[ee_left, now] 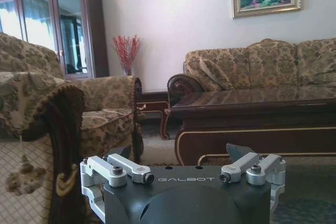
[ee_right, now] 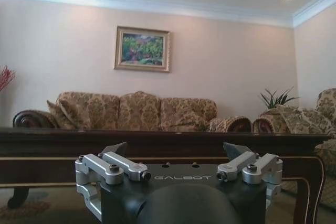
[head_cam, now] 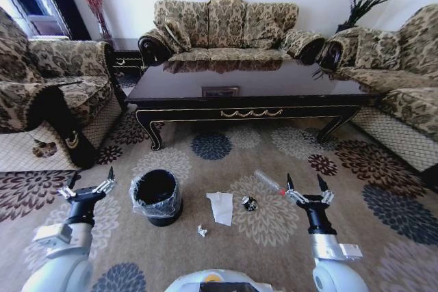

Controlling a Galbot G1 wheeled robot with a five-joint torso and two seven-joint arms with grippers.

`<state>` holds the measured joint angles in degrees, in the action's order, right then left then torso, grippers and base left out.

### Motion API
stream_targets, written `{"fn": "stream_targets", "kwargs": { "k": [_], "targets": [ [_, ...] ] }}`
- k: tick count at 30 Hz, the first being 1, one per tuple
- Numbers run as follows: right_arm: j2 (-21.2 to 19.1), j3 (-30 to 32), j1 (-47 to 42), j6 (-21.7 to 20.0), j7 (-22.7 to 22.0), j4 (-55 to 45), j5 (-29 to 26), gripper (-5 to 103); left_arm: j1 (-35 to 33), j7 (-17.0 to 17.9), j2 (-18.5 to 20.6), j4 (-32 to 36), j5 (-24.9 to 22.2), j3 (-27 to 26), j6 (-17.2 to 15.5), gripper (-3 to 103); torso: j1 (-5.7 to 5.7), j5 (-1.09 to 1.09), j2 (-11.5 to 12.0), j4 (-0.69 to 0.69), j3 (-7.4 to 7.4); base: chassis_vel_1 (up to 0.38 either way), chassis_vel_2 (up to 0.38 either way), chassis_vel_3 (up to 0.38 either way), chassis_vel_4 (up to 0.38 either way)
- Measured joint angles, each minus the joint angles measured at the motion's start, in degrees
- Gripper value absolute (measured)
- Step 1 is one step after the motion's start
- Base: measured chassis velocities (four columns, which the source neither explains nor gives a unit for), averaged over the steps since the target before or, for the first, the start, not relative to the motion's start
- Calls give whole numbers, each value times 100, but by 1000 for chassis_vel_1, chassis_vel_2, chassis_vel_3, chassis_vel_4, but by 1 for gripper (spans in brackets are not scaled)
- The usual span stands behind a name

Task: Move to the front of the table and pick up the trash from the floor, then place it into the trash bin.

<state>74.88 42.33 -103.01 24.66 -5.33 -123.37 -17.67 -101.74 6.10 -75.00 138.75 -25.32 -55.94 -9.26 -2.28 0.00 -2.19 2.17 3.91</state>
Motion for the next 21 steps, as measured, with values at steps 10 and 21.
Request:
{"fn": "stream_targets", "kwargs": {
  "k": [10, 21],
  "targets": [
    [-9, 108, -50, 235, 209, 45, -240, 100, -89, -240, -284, 94, 360, 55, 45, 100, 0, 0, 0, -2, 0, 0, 0, 0, 0],
    [2, 75, -45, 181, 234, 98, -194, 100, -145, -219, -379, 107, 491, 62, 106, 100, 0, 0, 0, -1, 0, -9, 3, 12, 0]
  ]
}}
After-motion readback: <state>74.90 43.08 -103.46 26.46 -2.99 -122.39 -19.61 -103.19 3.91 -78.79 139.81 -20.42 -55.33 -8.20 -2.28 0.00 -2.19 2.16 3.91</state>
